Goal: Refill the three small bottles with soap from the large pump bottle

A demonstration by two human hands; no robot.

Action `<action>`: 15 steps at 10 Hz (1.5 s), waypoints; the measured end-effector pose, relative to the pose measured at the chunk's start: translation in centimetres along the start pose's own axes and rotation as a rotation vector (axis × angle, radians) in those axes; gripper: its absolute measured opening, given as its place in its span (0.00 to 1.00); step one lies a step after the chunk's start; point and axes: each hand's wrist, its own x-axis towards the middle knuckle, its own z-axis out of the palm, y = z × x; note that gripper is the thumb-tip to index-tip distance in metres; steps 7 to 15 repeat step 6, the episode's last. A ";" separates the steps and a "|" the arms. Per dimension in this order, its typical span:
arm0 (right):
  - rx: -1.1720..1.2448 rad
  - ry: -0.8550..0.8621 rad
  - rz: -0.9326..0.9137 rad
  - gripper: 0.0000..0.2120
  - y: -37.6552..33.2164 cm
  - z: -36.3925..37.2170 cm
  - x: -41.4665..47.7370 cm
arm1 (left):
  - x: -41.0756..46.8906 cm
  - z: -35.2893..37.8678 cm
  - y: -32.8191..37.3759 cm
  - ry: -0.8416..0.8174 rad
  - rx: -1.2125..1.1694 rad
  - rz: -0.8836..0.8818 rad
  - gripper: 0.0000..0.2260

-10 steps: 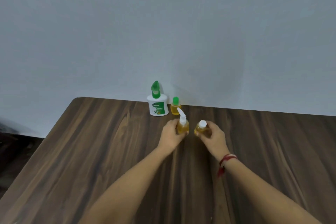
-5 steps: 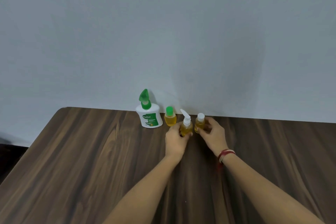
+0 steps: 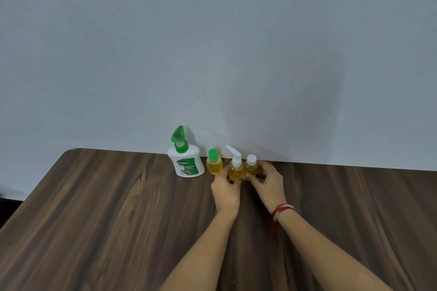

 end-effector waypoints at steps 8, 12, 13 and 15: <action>0.139 0.083 0.180 0.26 -1.4 -0.1 -0.7 | -1.6 -1.2 -0.6 0.005 -0.034 -0.092 0.12; 0.139 0.083 0.180 0.26 -1.4 -0.1 -0.7 | -1.6 -1.2 -0.6 0.005 -0.034 -0.092 0.12; 0.139 0.083 0.180 0.26 -1.4 -0.1 -0.7 | -1.6 -1.2 -0.6 0.005 -0.034 -0.092 0.12; 0.139 0.083 0.180 0.26 -1.4 -0.1 -0.7 | -1.6 -1.2 -0.6 0.005 -0.034 -0.092 0.12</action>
